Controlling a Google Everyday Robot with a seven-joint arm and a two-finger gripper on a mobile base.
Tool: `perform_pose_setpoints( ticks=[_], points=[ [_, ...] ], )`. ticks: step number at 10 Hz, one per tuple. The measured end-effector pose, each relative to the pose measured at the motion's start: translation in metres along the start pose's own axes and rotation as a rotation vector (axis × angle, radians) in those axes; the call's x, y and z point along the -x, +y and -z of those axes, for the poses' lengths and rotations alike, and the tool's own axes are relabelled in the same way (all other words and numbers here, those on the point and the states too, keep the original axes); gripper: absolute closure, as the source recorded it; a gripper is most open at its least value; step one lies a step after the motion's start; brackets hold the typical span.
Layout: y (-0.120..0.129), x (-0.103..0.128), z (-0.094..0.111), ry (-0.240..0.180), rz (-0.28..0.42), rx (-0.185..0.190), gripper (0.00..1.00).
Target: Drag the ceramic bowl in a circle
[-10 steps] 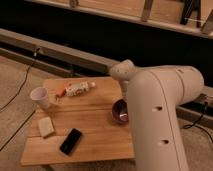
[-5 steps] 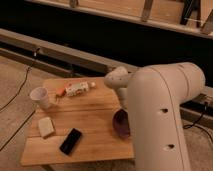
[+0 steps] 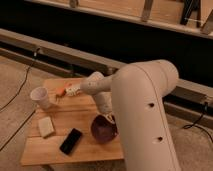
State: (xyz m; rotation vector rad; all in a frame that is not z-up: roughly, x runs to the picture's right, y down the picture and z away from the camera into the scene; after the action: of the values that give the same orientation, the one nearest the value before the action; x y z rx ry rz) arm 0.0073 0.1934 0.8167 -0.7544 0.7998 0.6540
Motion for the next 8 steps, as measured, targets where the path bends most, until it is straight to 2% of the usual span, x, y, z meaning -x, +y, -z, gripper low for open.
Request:
perform_pose_setpoints(
  ticks=[2,4,6,8],
  points=[
    [0.037,0.039,0.022,-0.067,0.093,0.005,1.0],
    [0.05,0.071,0.045,-0.135,0.116,0.01,1.0],
    [0.04,0.104,0.071,-0.203,0.094,0.001,1.0],
    [0.021,0.124,0.087,-0.243,0.054,-0.008,1.0]
  ],
)
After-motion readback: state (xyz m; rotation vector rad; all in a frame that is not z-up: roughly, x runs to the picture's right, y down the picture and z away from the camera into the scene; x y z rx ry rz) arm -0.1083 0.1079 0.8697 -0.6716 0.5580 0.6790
